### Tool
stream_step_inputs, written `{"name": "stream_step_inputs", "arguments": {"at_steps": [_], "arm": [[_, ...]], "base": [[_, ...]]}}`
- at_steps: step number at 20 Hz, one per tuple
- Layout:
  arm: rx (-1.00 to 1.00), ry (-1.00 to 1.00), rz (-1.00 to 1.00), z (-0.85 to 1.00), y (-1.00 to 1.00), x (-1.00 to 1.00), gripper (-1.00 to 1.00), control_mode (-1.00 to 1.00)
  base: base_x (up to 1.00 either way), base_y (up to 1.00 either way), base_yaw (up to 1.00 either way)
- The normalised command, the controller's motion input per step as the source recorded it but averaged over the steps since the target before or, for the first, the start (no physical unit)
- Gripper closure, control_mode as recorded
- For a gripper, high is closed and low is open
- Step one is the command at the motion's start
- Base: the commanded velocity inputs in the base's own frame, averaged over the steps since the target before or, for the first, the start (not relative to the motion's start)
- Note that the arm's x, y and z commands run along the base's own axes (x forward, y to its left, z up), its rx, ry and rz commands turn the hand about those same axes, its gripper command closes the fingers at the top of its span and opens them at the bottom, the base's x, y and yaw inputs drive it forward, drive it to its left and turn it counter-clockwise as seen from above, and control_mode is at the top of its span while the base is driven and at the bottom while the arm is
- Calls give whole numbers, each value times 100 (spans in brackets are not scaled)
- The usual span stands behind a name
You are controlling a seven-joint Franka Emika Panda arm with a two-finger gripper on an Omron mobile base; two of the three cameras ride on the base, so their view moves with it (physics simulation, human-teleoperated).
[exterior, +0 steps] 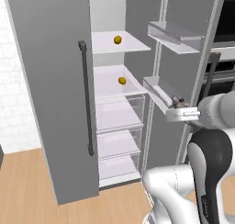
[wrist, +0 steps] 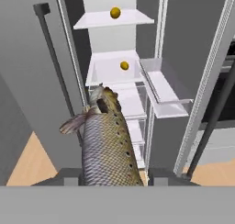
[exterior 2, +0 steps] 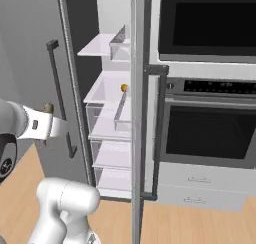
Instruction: Place one lemon and one fish in each tupperware on the nearby counter, to pack two identical lunches.
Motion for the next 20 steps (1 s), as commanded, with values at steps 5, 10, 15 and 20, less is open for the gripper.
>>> {"name": "stream_step_inputs", "arguments": {"at_steps": [5, 10, 15, 20], "arm": [[0, 0, 0, 0, 0, 0, 100, 100], [0, 0, 0, 0, 0, 0, 100, 100], [0, 0, 0, 0, 0, 0, 100, 100], [0, 0, 0, 0, 0, 0, 100, 100]], "base": [[2, -100, -7], [13, -100, -3], [34, -100, 0], [73, -100, 0]]}}
